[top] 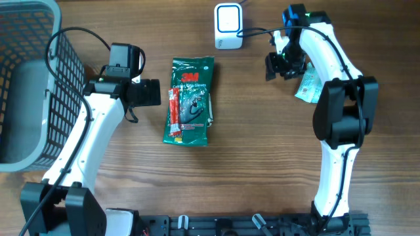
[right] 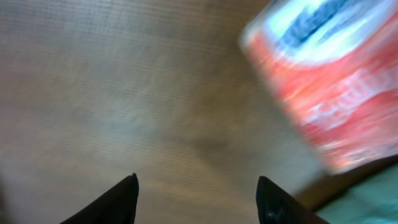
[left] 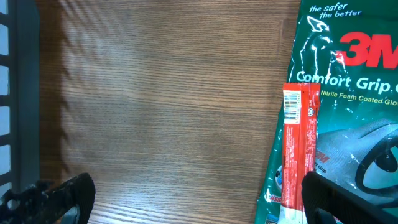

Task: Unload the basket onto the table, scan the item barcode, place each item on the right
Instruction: 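Carry the tissue pack right and lower it near the wipe pack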

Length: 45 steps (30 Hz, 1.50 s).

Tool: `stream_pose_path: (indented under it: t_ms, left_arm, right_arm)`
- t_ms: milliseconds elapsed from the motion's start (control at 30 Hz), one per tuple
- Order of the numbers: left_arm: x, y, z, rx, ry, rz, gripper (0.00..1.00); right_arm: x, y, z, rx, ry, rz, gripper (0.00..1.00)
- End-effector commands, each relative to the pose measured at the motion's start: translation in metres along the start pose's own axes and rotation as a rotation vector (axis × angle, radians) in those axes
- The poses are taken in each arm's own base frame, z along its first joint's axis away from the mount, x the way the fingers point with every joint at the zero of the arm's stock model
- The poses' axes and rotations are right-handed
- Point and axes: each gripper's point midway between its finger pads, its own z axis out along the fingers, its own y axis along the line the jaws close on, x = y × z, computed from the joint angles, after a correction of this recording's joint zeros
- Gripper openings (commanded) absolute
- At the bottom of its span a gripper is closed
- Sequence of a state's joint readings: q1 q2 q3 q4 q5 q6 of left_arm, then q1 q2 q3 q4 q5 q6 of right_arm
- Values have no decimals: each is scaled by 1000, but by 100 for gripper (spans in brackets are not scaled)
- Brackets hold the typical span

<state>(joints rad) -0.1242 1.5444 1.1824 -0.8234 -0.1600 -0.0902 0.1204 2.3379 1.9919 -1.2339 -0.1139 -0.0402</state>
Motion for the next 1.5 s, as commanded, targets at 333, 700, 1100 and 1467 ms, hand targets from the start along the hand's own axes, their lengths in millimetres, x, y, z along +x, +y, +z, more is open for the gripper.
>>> stream_pose_path:
  t_ms: [333, 700, 1100, 1467]
  left_arm:
    - [1, 3, 0, -7, 0, 4, 100]
    - [1, 3, 0, -7, 0, 4, 100]
    - [1, 3, 0, -8, 0, 4, 100]
    - [1, 2, 0, -7, 0, 5, 100]
  right_arm:
    - [-41, -37, -10, 346, -165, -379, 53]
    - [-43, -38, 4, 397, -150, -383, 50]
    - [-13, -30, 56, 303, -93, -395, 24]
    - [-82, 84, -97, -225, -573, -356, 4]
